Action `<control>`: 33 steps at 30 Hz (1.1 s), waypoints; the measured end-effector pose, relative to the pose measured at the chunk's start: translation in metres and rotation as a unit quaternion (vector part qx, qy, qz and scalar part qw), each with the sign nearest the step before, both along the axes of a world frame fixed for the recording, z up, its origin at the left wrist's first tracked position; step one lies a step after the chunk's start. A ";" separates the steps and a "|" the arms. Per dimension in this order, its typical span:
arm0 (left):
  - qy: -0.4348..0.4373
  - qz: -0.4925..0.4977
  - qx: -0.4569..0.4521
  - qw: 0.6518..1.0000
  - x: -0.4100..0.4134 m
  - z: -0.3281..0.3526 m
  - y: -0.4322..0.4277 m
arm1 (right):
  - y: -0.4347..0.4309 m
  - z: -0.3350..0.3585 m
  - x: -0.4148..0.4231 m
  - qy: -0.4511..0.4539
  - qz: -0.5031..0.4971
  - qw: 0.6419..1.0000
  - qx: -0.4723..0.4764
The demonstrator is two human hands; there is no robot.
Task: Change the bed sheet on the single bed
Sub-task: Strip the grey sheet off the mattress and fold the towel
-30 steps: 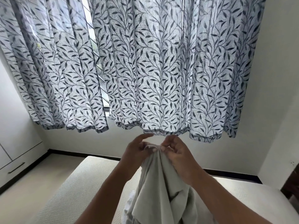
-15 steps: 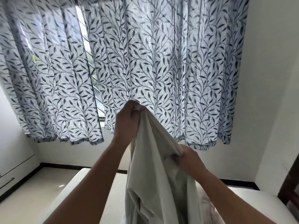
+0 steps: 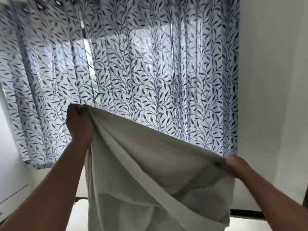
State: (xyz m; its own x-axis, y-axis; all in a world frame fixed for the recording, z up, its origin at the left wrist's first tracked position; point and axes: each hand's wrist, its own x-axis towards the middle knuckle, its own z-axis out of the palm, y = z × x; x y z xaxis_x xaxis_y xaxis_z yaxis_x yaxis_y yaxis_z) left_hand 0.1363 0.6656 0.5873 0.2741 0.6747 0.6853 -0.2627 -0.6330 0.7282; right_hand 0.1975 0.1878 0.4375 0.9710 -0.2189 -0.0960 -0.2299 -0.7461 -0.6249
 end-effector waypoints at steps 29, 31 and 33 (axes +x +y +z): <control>0.260 -0.191 0.163 0.932 -0.009 -0.033 -0.043 | 0.169 0.134 0.005 -0.156 0.277 0.924 -0.211; 0.204 -0.157 0.173 0.951 -0.012 -0.006 -0.040 | 0.183 0.128 0.012 -0.249 0.202 0.928 -0.189; 0.149 -0.116 0.165 0.968 -0.017 0.019 -0.032 | 0.194 0.138 0.021 -0.340 0.128 0.931 -0.008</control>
State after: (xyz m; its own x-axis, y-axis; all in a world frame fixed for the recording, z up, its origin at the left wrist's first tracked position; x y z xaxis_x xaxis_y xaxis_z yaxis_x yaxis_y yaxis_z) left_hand 0.1191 0.6334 0.6064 0.6100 0.3287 0.7210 -0.2357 -0.7935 0.5611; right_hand 0.2184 0.3817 0.5753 0.8263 0.0324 0.5624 0.4027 -0.7320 -0.5495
